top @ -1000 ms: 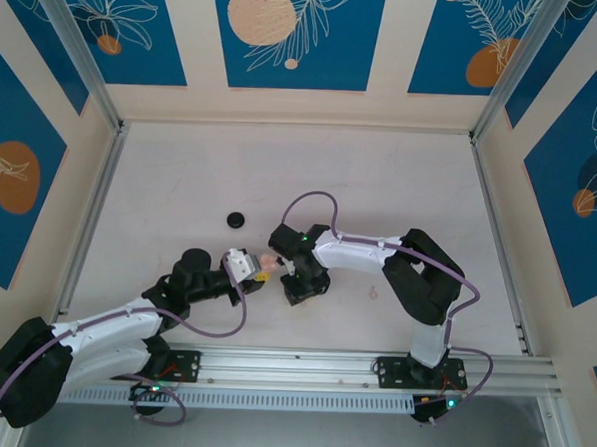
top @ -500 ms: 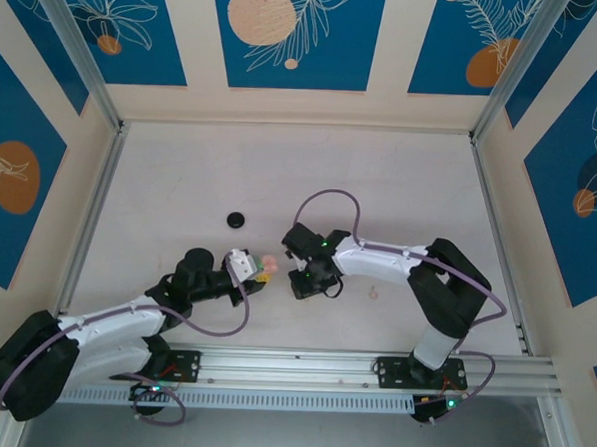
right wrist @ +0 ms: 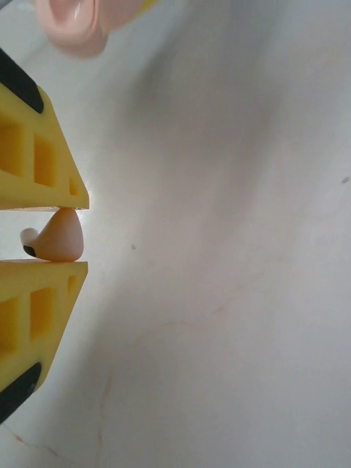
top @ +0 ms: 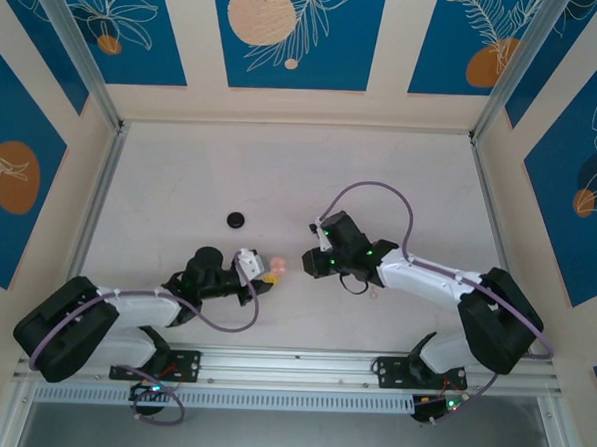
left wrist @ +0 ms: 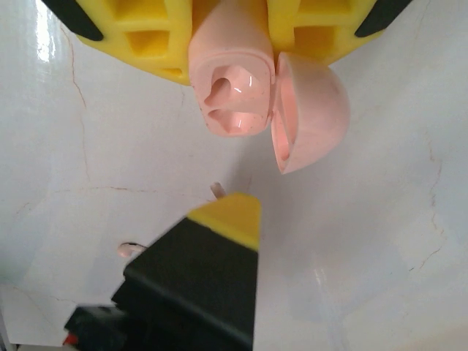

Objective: Insert wireless bluetooth earbuds into charging case

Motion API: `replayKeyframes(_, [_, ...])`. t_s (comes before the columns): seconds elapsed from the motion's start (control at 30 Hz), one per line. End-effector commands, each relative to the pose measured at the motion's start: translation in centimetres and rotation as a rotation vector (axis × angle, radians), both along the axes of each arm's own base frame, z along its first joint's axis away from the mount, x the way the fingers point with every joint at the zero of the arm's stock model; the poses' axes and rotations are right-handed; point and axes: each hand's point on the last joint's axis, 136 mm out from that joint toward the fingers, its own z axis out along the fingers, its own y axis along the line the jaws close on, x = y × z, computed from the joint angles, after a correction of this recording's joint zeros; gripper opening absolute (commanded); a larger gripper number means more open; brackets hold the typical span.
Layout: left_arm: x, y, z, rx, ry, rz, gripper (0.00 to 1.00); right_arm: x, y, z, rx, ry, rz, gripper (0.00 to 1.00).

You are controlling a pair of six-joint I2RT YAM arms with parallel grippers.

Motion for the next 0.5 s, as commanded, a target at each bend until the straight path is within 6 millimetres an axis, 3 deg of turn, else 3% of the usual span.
replayKeyframes(0.0, [-0.5,-1.0,1.8,-0.078,-0.040,-0.056,0.12,0.4,1.0,3.2,0.108,-0.131,0.073,0.20])
replayKeyframes(0.27, [-0.7,-1.8,2.4,-0.123,-0.048,-0.094,0.13,-0.6,1.6,7.3,0.239,-0.274,0.186,0.21])
replayKeyframes(0.47, [-0.4,-2.2,2.8,-0.153,-0.047,-0.099,0.13,-1.6,2.8,9.3,0.308,-0.311,0.273,0.21])
